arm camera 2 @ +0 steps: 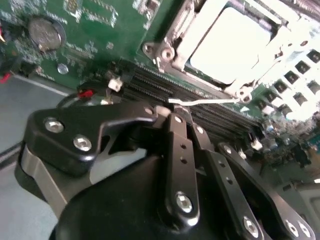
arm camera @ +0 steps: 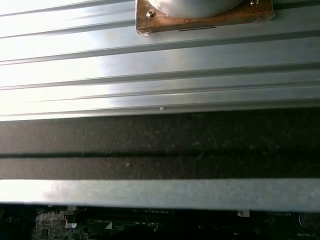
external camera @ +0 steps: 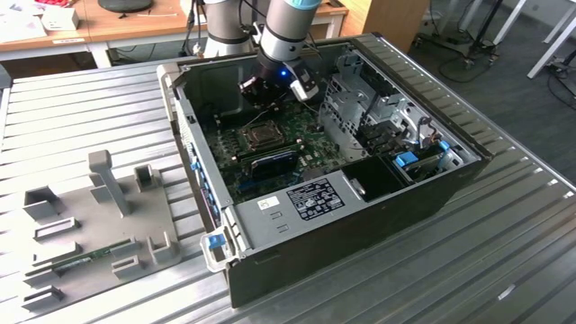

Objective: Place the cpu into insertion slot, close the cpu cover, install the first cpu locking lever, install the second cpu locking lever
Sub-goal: 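Install the first cpu locking lever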

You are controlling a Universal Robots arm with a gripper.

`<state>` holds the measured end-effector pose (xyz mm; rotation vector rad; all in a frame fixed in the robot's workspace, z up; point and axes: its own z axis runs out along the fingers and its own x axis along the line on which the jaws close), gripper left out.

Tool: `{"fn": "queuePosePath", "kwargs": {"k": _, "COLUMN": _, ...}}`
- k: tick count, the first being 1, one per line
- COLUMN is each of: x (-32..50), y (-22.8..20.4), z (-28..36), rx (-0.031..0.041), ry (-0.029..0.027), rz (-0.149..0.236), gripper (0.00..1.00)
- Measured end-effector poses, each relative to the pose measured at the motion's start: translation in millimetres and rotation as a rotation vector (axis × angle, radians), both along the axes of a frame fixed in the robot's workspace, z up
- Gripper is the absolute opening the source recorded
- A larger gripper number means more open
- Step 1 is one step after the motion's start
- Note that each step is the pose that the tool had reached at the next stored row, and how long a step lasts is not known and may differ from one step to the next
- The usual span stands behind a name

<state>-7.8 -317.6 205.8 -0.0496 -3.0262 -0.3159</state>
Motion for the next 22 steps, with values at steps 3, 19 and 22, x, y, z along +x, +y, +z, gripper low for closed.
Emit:
{"fn": "queuePosePath", "kwargs": {"k": 3, "x": 0.0, "y": 0.0, "z": 0.1, "rx": -0.0004, "ry": 0.0001, "rz": 0.0, "gripper": 0.1}}
{"fn": "queuePosePath", "kwargs": {"k": 19, "x": 0.0, "y": 1.1, "z": 11.1, "rx": 0.0005, "ry": 0.0001, "rz": 0.0, "gripper": 0.1}}
{"fn": "queuePosePath", "kwargs": {"k": 22, "x": -0.1, "y": 1.1, "z": 11.0, "rx": 0.0005, "ry": -0.0002, "rz": 0.0, "gripper": 0.1}}
